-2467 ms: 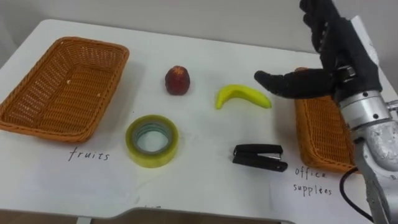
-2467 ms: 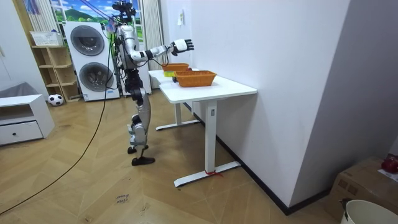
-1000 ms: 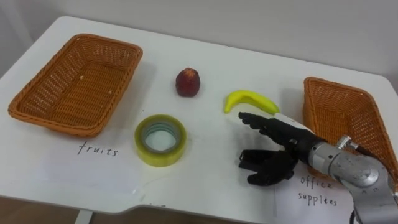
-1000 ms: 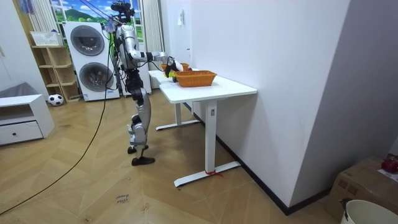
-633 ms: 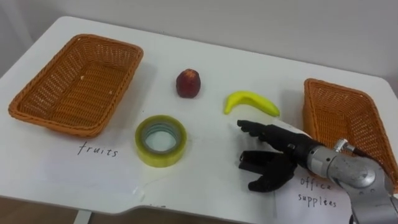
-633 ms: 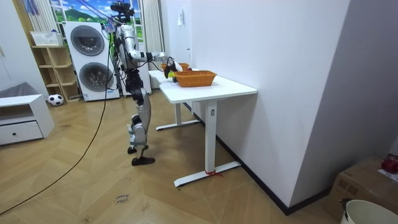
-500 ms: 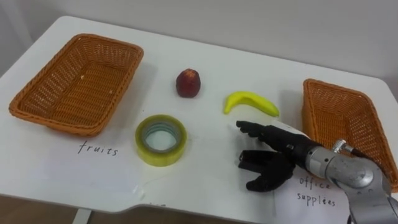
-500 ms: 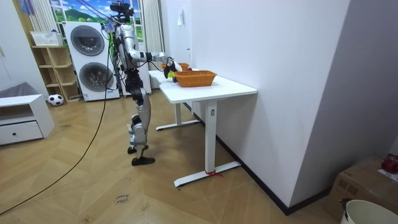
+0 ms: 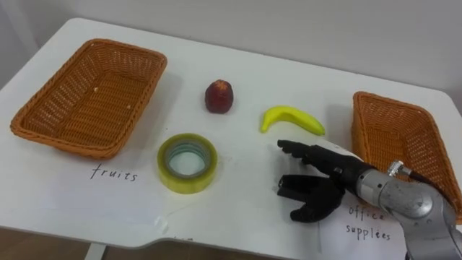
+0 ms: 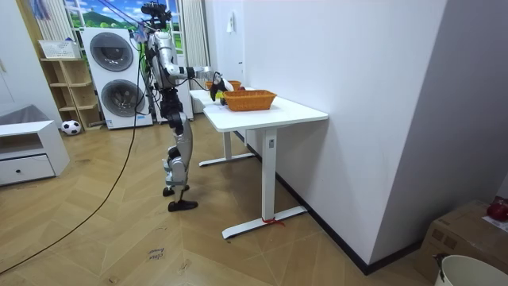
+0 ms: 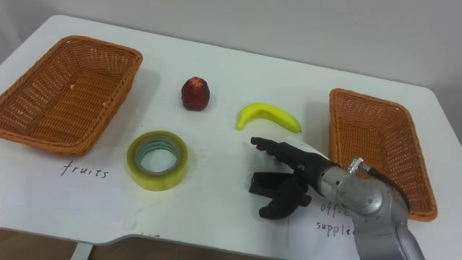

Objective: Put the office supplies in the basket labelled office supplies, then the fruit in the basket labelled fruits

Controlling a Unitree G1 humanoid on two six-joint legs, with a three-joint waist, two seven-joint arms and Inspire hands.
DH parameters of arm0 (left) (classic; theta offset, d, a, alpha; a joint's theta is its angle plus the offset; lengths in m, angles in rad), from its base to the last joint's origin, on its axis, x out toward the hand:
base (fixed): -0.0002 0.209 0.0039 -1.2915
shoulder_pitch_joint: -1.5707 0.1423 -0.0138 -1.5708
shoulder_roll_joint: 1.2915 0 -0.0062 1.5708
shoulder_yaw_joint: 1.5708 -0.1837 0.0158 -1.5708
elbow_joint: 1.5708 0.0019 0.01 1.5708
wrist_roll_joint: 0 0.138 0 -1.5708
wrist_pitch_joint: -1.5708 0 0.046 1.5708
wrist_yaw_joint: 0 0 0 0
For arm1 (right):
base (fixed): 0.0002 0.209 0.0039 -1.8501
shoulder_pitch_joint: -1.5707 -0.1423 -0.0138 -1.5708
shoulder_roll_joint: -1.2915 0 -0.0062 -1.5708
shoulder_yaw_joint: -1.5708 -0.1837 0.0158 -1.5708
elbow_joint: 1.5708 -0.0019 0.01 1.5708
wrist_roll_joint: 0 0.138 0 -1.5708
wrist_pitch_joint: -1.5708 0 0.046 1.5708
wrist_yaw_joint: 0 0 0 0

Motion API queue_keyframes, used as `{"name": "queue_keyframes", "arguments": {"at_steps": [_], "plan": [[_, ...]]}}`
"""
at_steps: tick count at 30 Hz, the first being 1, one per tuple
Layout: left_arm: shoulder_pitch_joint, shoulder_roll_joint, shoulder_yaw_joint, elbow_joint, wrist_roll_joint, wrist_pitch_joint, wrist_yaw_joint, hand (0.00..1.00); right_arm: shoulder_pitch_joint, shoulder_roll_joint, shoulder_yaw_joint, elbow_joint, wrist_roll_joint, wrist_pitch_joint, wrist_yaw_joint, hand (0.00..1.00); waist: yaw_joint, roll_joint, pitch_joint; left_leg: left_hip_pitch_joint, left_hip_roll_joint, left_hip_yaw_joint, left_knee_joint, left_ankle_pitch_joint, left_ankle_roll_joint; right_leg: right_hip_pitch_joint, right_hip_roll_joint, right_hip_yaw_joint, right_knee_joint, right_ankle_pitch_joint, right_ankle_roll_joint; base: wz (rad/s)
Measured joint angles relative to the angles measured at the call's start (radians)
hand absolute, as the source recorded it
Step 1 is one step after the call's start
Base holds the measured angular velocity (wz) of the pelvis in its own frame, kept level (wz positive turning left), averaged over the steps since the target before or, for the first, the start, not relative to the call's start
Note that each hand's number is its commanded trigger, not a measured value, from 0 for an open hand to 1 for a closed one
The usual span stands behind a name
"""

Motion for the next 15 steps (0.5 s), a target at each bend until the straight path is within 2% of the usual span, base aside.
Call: {"name": "queue_keyframes", "arguments": {"at_steps": [6,8,15], "plan": [[0.002,-0.003,0.011,0.000,-0.001,0.000,0.000,0.00,0.000,0.000,0.000,0.000,-0.051,0.001,-0.001,0.00,0.001,0.001,-0.0026,0.000,0.000,0.000,0.003,0.000,0.001,0.001,-0.002,0.001,0.001,0.000,0.000,0.00],[0.002,-0.003,0.010,0.002,-0.004,0.000,0.000,0.00,0.000,0.000,0.000,0.000,-0.079,0.014,-0.002,0.00,0.002,0.000,-0.0029,0.000,-0.001,0.000,0.007,0.000,0.001,0.002,-0.002,0.001,0.001,0.000,0.000,0.00],[0.003,0.003,0.005,0.003,-0.034,0.002,-0.013,0.00,0.000,0.000,0.001,-0.001,-0.155,0.042,-0.005,0.00,0.001,-0.013,0.0017,0.000,-0.001,0.001,0.007,0.000,0.001,0.001,0.000,0.004,0.000,0.000,0.000,0.00]]}}
